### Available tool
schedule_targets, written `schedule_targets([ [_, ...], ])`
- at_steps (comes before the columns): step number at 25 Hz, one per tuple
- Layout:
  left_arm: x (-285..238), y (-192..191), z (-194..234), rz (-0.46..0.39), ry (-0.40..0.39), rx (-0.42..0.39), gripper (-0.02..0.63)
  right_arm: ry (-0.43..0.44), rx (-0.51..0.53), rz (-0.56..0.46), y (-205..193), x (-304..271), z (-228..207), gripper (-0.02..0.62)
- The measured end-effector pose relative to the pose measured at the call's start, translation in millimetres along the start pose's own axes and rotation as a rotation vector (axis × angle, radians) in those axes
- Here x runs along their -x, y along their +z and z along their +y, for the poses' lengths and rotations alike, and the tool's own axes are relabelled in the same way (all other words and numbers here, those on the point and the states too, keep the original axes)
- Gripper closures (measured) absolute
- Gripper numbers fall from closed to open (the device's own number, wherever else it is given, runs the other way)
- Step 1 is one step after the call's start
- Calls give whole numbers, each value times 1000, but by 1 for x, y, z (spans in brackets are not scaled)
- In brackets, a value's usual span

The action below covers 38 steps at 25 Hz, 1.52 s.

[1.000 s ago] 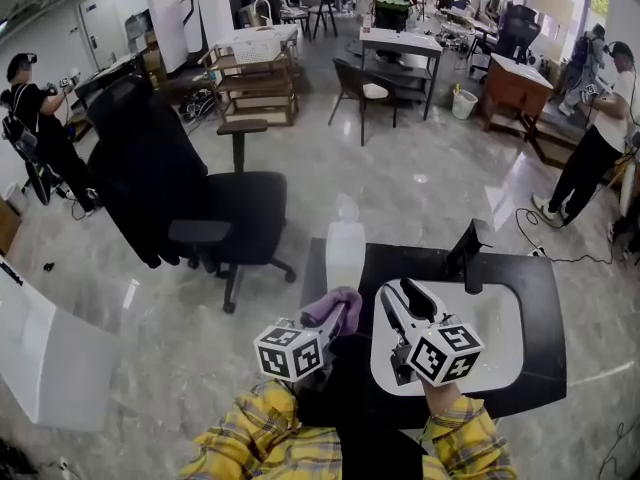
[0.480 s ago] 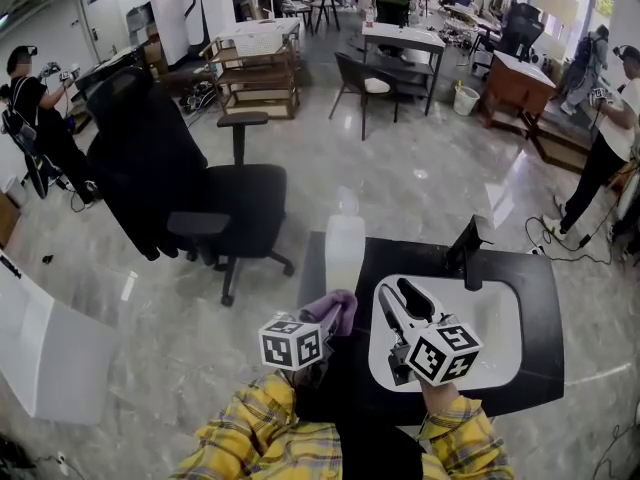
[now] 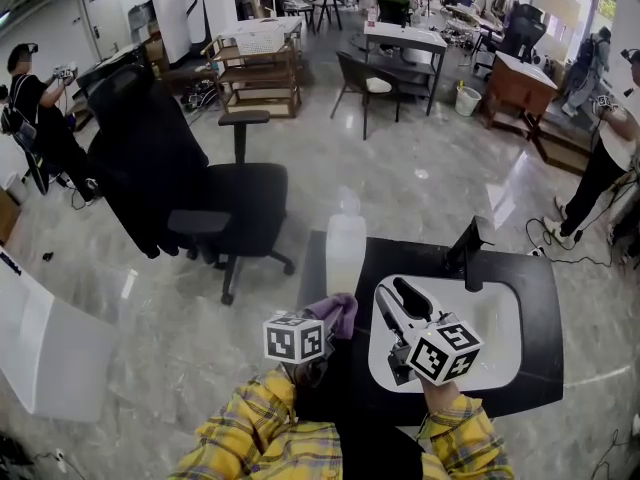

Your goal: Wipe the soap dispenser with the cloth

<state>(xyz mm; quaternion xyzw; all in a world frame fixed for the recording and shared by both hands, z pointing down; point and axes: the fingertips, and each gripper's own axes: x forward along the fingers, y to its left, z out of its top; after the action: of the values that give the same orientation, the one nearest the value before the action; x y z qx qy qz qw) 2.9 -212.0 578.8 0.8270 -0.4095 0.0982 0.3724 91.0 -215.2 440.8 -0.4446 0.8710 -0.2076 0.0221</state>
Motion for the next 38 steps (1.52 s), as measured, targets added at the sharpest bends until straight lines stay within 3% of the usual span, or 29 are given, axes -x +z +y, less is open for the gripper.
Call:
schedule_targets([
  [7,27,13,-30,-65,-116,26,557,146,54,-64,36,-11,7,439],
  [12,56,32,-35,-145,-111,29,557,261,176,-73,62,-30,22,422],
  [18,87,41,-33,-217,-74,22,557,462,353,-26,78,-61,47,375],
  [22,108,40,-25,-249,-33,29,557,586,458,23,80,-78,59,353],
  [31,135,38,-20,-289,26,38,556,828,587,187,66,-107,72,347],
  [38,135,36,-24,-286,33,50,557,954,620,314,59,-111,79,348],
])
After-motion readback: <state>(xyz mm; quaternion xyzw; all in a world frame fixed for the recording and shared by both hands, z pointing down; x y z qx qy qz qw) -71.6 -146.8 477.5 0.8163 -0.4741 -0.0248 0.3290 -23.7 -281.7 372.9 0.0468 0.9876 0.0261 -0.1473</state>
